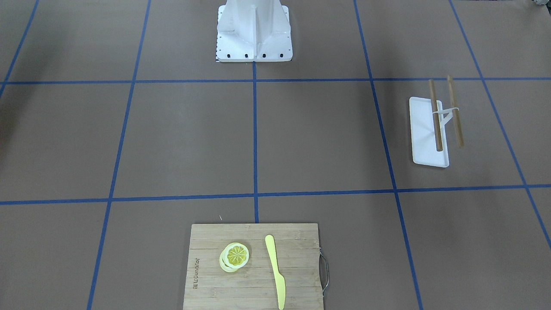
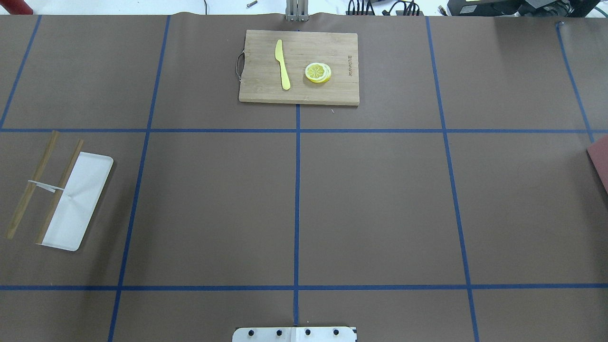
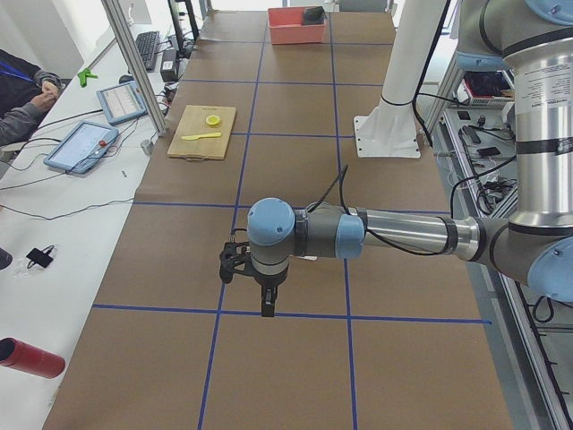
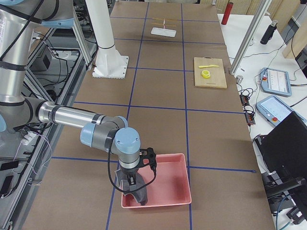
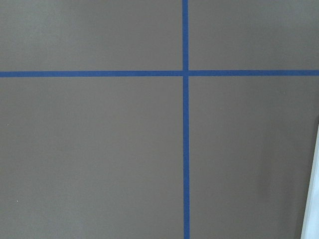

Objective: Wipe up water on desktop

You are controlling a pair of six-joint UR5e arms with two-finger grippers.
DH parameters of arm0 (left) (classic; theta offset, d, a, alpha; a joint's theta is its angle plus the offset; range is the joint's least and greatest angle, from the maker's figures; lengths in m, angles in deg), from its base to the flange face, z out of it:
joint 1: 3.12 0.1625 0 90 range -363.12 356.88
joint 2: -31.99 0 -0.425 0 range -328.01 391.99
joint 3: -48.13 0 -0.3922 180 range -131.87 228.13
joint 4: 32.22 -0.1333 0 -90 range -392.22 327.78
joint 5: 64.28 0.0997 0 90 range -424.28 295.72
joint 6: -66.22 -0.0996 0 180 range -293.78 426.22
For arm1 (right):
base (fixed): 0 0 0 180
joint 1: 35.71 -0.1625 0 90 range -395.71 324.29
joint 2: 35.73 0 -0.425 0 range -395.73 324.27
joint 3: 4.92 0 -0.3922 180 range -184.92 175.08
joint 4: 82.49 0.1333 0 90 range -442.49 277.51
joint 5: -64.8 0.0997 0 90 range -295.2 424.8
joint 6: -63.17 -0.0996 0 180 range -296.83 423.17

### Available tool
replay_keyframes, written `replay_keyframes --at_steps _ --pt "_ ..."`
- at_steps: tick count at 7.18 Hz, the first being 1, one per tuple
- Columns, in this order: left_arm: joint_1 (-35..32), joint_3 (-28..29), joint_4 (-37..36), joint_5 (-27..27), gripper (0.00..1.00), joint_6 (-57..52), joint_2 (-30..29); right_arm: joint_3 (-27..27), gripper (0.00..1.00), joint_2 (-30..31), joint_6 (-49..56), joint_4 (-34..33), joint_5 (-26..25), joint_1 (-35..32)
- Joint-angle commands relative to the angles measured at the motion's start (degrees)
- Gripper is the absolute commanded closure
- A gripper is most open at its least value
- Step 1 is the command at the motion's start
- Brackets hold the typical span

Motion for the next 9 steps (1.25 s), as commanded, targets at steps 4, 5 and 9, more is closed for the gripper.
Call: replay_keyframes --at_steps 4,5,9 --pt "0.0 0.21 -0.09 0.09 0.01 0.19 0.0 -0.62 0.0 -7.24 -17.68 0.07 3.07 4.18" --pt "0.0 0.21 -0.09 0.09 0.01 0.19 0.0 -0.79 0.0 -7.79 -23.34 1.46 3.08 7.17" --pt "0.0 0.3 -0.09 0.09 0.01 0.19 0.09 -0.71 0.0 -5.51 -35.44 14.3 4.57 12.04"
